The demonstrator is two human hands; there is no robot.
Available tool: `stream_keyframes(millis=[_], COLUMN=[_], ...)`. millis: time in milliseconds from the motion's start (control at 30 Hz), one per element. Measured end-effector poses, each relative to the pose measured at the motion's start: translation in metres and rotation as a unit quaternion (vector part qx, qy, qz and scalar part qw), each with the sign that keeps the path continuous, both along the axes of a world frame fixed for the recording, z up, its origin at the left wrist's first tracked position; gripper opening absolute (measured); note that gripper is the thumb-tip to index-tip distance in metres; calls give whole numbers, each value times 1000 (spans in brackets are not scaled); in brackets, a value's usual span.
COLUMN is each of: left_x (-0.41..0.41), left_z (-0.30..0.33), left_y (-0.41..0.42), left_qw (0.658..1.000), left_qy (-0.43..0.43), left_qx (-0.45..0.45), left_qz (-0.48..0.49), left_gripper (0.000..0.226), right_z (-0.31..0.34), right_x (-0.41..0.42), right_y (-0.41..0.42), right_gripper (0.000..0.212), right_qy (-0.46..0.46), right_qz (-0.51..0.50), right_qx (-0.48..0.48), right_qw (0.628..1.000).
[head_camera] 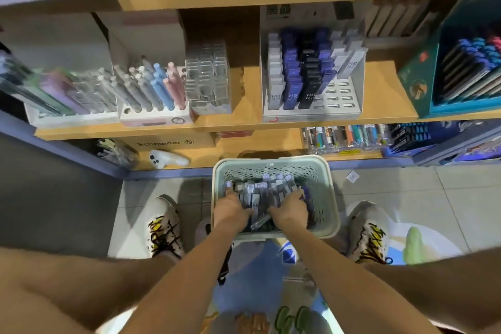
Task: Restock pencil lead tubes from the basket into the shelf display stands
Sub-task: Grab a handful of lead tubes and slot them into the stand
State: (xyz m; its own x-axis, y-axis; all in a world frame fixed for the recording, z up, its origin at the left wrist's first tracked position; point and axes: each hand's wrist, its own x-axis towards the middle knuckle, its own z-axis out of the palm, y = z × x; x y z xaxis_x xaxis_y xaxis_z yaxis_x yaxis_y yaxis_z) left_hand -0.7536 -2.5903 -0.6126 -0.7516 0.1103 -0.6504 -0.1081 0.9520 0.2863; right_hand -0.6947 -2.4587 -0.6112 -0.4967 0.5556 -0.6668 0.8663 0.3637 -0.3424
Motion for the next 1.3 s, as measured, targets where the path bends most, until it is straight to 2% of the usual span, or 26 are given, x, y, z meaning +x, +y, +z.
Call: stream_keyframes(millis=[167, 300, 367, 467, 600, 733, 833, 933, 1067, 1300], left_x=[7, 12, 12, 12, 14, 13, 12, 11, 10, 9], left_z=[-7, -14, -16, -18, -19, -21, -23, -26, -27, -25], left_y=[12, 14, 14, 12, 11, 9, 8, 8, 7, 9], left_qw=[998, 995, 991, 985, 979, 974, 973, 971, 964, 963], left_qy=[7, 8, 8, 8, 17, -2, -18, -22, -32, -37], left_qx=[17, 38, 65, 93, 112, 131, 140, 153, 176, 172], left_qz=[63, 92, 115, 144, 170, 187, 185, 181, 197, 204], left_gripper=[50, 43, 40, 42, 37, 38, 31, 23, 32, 42], right_z=[-8, -16, -18, -20, -20, -20, -24, -27, -29, -34], right_x=[-3, -5, -6, -9, -14, -17, -17, -17, -17, -16], right_y=[-6, -5, -5, -7, -15, -15, -14, -13, -10, -2], right_gripper=[61, 27, 27, 39, 45, 26, 16, 14, 22, 14], right_qy=[62, 57, 58, 61, 28, 15, 26, 39, 55, 63], right_qz=[-48, -66, -66, -68, -51, -34, -33, -44, -89, -91], right_qx=[-24, -36, -48, -63, -44, -48, -52, -69, -92, -82], right_qw=[997, 996, 995, 994, 997, 998, 998, 996, 990, 990])
